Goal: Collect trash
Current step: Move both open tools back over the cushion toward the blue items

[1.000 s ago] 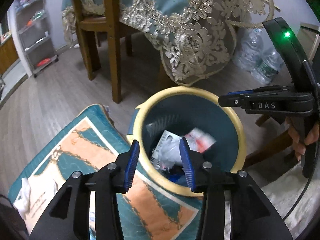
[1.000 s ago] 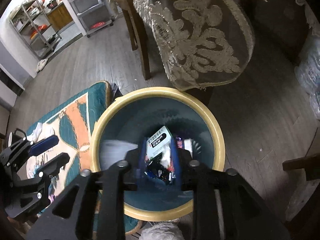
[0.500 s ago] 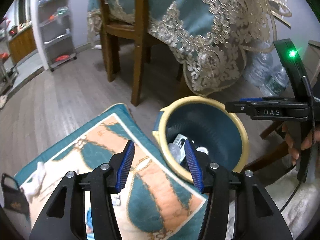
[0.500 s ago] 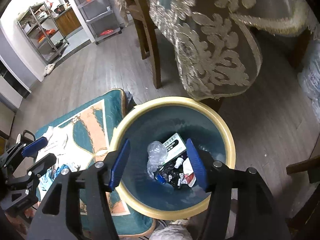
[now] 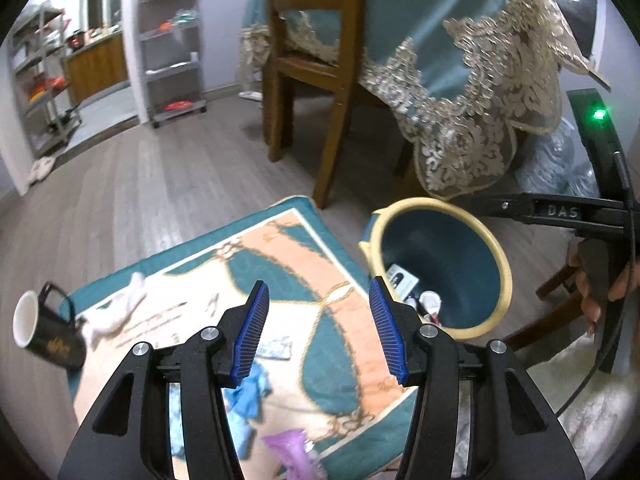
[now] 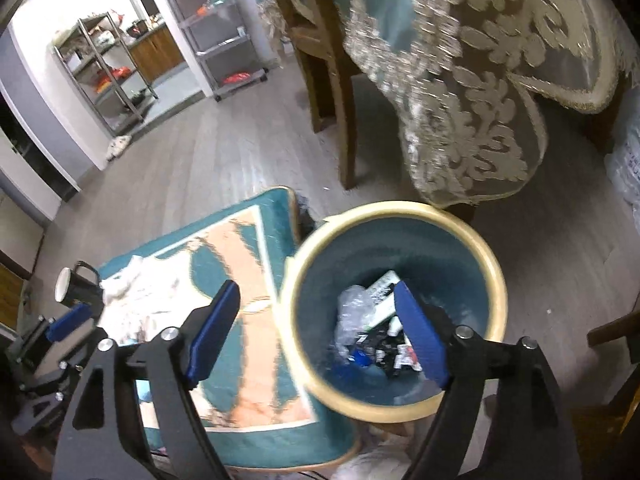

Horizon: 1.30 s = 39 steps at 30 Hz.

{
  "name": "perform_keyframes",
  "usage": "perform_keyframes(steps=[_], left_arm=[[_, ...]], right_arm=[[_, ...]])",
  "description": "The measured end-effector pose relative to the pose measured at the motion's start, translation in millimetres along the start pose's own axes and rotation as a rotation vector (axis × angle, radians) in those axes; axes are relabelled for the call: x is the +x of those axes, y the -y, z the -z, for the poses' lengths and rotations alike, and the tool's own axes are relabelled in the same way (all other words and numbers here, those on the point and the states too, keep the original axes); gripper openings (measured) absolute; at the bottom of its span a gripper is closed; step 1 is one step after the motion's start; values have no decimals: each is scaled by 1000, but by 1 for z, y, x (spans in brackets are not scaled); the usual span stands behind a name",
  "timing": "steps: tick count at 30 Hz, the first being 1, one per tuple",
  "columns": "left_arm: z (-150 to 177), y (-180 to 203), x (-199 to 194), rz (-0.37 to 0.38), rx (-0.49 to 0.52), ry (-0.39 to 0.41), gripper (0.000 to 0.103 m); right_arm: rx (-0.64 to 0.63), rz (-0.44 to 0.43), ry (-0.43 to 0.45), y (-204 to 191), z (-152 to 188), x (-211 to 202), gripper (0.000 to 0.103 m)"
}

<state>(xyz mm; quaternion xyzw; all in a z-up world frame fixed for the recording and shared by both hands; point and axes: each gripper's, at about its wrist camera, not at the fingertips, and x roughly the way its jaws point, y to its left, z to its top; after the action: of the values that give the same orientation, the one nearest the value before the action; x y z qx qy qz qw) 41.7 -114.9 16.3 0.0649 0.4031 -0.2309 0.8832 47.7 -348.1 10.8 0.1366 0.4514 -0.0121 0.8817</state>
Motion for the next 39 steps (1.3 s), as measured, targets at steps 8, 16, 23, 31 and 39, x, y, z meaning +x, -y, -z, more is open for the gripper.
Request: perform_keyframes(steps=[8, 16, 23, 31, 39], left_arm=[[25, -41, -21, -82, -48, -12, 55], [59, -94, -40, -188, -127, -42, 56], [83, -142, -61, -248, -238, -43, 56], [101, -178, -46, -304, -308, -104, 56], [107, -196, -38, -327, -382, -134, 56]], right_arm=[[-64, -67, -18, -58, 6, 13, 84], [-164, -119, -73, -130, 18, 36, 84], [-225, -121, -130, -170, 35, 58, 84], [-312, -73, -217, -194, 62, 94, 84], [-468, -72, -362, -226, 109, 140, 73]])
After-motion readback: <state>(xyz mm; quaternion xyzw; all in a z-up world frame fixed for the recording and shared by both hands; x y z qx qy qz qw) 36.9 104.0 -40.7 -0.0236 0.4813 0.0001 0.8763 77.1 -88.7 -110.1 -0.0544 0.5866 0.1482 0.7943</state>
